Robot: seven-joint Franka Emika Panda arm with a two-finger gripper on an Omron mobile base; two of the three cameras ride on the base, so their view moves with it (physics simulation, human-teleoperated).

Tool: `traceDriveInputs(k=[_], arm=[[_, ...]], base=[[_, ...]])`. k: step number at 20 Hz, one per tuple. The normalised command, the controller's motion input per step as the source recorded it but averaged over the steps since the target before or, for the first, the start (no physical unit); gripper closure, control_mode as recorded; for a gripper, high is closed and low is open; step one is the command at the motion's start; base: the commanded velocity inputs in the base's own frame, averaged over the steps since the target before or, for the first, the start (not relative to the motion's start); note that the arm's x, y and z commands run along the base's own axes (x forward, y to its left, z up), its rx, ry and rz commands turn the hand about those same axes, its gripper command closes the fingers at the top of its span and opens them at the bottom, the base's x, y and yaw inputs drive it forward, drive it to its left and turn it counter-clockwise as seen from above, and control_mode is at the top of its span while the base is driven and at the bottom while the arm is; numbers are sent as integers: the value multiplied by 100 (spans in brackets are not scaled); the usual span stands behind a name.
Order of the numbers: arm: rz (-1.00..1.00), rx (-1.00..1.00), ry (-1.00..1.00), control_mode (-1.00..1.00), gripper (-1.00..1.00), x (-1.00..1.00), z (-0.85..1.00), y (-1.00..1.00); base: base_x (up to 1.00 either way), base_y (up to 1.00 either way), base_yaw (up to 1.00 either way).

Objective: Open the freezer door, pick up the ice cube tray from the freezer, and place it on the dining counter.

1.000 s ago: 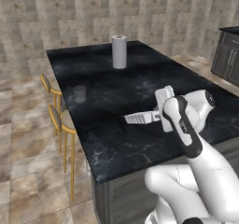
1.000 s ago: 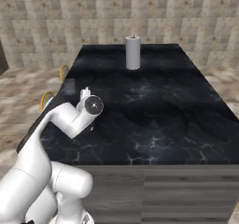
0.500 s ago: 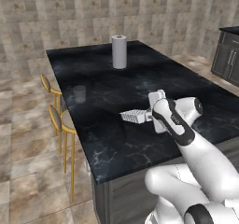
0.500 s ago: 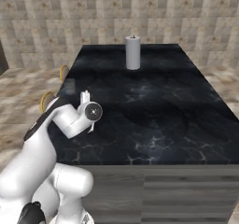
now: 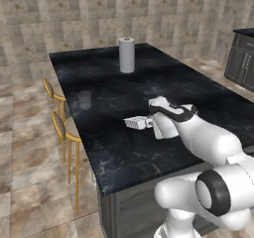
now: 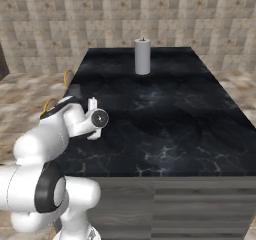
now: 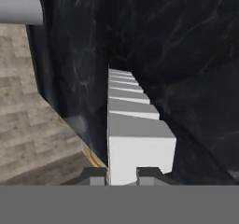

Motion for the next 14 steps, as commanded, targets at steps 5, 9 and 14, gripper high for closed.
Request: traceDriveInputs(k=[5,9,14], arm=[[1,0,0,-100,100,54,-26,6],[0,0,0,-100,100,46,-33,8],[0,0,3,-100,100,14,-34,5]], base=[[0,0,0],[0,0,0],[0,0,0]])
